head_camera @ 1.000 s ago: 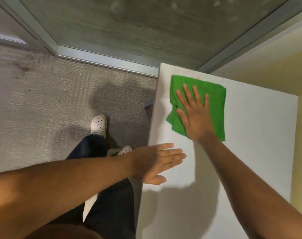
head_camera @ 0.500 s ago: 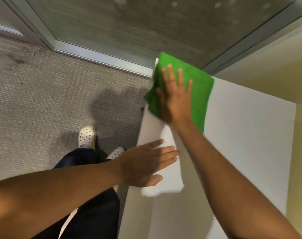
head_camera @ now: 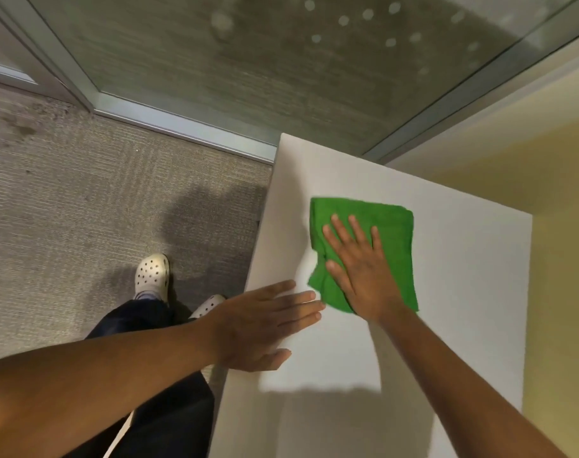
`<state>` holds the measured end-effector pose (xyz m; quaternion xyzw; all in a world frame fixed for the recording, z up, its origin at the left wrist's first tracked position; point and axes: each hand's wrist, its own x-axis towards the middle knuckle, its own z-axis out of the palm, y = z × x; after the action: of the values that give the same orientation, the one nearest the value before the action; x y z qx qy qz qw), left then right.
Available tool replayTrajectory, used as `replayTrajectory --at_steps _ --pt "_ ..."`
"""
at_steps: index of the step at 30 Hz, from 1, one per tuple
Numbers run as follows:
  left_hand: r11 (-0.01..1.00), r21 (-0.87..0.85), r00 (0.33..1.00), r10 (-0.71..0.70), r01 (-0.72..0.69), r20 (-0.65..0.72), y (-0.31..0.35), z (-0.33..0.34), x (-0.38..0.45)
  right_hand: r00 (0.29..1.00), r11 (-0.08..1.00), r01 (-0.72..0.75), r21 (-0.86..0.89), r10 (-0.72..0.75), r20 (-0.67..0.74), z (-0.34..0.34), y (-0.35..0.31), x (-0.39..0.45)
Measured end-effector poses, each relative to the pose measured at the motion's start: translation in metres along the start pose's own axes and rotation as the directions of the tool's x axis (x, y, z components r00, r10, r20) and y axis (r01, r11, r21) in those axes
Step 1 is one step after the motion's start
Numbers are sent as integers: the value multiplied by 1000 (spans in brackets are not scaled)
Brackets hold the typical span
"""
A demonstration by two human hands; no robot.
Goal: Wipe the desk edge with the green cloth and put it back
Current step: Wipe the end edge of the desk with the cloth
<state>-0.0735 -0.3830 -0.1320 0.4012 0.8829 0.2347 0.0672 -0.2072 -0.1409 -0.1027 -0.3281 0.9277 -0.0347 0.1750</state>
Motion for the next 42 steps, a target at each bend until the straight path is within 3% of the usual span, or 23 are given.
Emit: replayTrajectory --at_steps 2,3,7,10,15,18,21,24,29,31,37,42 --pt "1000 13 1000 3 -3 -17 0 0 1 990 990 129 -49 -126 56 -12 35 -10" --pt "1000 19 1000 1 -1 -23 0 0 2 995 994 96 -55 -94 45 -21 50 -3" --pt "1000 21 1000 -4 4 -7 1 1 3 956 964 -265 29 267 -123 -45 50 65" --pt "1000 15 1000 -2 2 11 0 2 3 918 934 -355 35 356 -175 -40 10 105" --pt "1000 19 1000 6 -6 19 2 1 3 993 997 -78 1 77 -91 -23 -34 83" --pt "999 37 999 -3 4 -38 1 1 4 995 994 102 -38 -103 -5 -10 -22 31" --pt "999 39 998 -27 30 -57 -1 2 4 984 980 180 -88 -178 30 -10 -13 33" --pt "999 16 998 -27 27 -53 0 6 5 993 990 114 -86 -117 -31 -23 -20 87" --pt "1000 9 998 -29 30 -57 -2 7 6 953 972 -228 57 234 -192 -40 -52 177" --pt "999 5 997 -31 31 -69 -2 5 5 931 954 -292 70 300 -207 -34 -67 175" --pt "998 -65 982 -14 2 -187 0 3 7 989 994 -81 69 89 -117 0 -104 88" --pt "1000 4 991 -15 15 -132 1 5 4 994 998 32 -52 -37 -103 -18 -67 125"
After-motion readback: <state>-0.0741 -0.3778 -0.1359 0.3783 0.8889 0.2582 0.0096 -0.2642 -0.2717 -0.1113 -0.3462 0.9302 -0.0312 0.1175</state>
